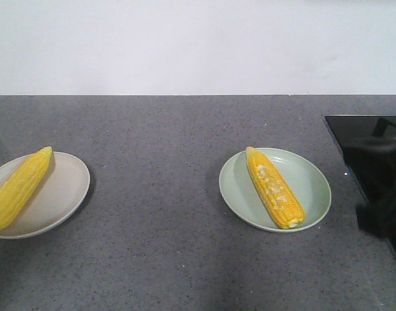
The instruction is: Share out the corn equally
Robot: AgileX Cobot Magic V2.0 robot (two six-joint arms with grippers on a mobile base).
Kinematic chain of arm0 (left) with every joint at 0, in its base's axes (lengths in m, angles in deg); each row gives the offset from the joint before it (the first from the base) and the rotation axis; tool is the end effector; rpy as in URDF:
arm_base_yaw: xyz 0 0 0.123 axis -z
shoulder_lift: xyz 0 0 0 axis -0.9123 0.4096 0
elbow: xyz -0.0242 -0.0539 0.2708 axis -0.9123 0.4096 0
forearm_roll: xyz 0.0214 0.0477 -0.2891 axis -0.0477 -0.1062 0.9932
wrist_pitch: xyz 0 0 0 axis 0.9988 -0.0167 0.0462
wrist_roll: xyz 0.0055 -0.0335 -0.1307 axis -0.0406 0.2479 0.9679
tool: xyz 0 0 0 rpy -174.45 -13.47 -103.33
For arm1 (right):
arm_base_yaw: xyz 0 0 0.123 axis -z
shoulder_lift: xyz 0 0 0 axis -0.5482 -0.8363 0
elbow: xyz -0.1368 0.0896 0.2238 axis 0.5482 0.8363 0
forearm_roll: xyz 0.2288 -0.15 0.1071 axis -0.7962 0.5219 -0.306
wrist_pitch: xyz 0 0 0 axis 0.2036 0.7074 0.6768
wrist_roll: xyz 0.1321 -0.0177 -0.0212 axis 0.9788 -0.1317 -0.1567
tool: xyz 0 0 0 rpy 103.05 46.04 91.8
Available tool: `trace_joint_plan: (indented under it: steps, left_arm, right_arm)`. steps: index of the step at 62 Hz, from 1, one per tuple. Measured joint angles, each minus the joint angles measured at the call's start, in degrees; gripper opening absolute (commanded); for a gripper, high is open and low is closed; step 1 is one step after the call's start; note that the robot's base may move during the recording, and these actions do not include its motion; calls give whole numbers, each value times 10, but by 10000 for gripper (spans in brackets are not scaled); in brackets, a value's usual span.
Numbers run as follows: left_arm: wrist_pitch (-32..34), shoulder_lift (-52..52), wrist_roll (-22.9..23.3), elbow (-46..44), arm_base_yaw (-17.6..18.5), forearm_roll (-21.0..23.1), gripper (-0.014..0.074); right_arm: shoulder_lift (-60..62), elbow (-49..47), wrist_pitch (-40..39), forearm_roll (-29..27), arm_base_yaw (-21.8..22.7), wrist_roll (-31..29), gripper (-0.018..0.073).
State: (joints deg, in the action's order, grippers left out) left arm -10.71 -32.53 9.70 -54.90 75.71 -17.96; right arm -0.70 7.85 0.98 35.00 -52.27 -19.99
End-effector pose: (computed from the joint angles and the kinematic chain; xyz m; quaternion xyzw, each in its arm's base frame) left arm 0.2116 -0.0436 0.2977 0.0644 0.8497 -0.0791 0.5172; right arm 0.2258 0.0935 0.3507 -0.2553 0.8179 0.0791 0.5095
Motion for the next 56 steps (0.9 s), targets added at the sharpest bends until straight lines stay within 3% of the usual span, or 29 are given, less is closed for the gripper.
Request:
trace_joint_plan:
  steps: [9, 16, 56]
  left_arm:
    - [49, -59, 0, 98, 0, 16, -8]
    - [76, -76, 0, 126, 0, 26, -7]
    - [104, -81, 1, 130, 0, 29, -6]
  right_arm:
    - [112, 185, -95, 0, 0, 2, -5]
    - [165, 250, -123, 0, 0, 3, -5]
    - [192, 269, -135, 0, 0, 4, -5]
